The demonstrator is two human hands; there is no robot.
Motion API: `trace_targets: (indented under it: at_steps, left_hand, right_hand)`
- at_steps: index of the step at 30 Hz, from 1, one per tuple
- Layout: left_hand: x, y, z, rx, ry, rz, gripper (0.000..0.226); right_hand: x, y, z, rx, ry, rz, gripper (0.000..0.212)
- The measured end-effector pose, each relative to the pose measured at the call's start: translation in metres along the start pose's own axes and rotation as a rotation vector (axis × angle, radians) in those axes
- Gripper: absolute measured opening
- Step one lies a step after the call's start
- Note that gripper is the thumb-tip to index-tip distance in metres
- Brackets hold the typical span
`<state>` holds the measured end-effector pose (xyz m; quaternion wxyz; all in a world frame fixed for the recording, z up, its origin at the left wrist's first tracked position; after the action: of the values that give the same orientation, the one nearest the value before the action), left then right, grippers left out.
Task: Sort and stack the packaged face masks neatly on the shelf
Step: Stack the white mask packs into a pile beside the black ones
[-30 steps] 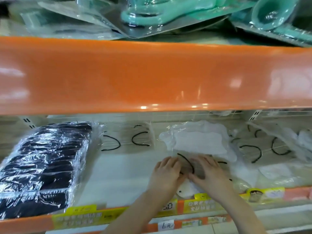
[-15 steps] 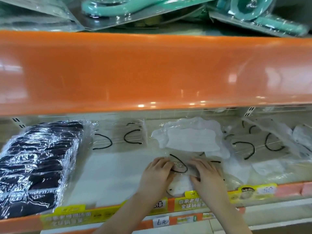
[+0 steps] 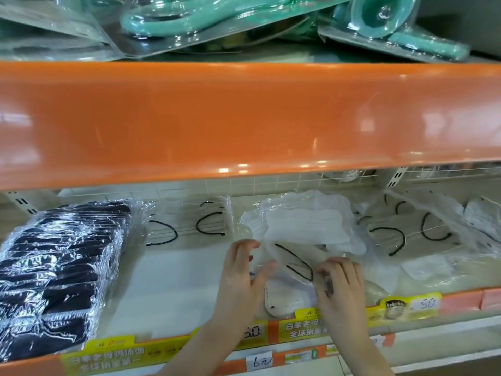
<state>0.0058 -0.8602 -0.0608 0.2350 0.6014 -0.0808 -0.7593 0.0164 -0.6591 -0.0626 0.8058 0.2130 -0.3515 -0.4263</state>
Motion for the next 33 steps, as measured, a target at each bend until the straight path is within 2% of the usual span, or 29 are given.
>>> trace_targets:
  at_steps: [2,4,7,9,13,16,21,27,31,33]
  left_hand:
    - [0.011,0.002,-0.002,0.060,0.264,-0.253,0.049]
    - [0.016,-0.003,-0.002,0.115,0.429,-0.493,0.046]
    - [0.013,-0.001,0.002,0.158,0.492,-0.436,0.023]
    - [0.017,0.010,0.006,0.111,0.478,-0.414,0.031]
    - [0.032,0.051,0.018,-0.024,0.425,-0.295,0.036]
    - [0.045,0.083,0.028,-0.054,0.364,-0.192,0.037]
    - [0.071,0.127,0.046,-0.076,0.278,0.130,0.030]
    - [0.074,0.151,0.060,-0.131,0.130,0.444,0.035]
    - [0.068,0.143,0.064,-0.114,-0.090,0.723,0.054]
    - [0.072,0.135,0.063,-0.092,-0.143,0.868,0.059]
  right_hand:
    - [0.008,0.008,-0.001,-0.053,0.052,-0.011,0.015]
    - [0.022,0.014,0.001,-0.081,0.124,-0.008,0.017]
    - [0.045,0.011,0.004,-0.063,0.241,-0.007,0.026]
    - [0.057,0.003,0.004,-0.033,0.300,-0.003,0.035]
    - [0.073,-0.007,0.008,-0.007,0.358,0.012,0.030]
    - [0.080,-0.018,0.013,-0.002,0.400,0.025,0.030]
    - [0.110,-0.052,0.029,0.108,0.516,0.025,0.034]
    - [0.139,-0.109,0.042,0.166,0.594,0.075,0.036]
    - [0.149,-0.134,0.047,0.229,0.567,0.059,0.035]
    - [0.150,-0.144,0.046,0.276,0.554,0.042,0.032]
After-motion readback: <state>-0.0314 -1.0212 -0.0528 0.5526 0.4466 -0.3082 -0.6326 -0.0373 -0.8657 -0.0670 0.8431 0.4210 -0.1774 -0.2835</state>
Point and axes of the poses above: each hand's wrist, its own z-axis towards the middle knuckle, its own y-axis out of the back of the hand, x = y × z, the point moved 10 cm from there along z, towards the middle knuckle, and after that the axes turned 4 degrees about y, right-handed, at the moved point
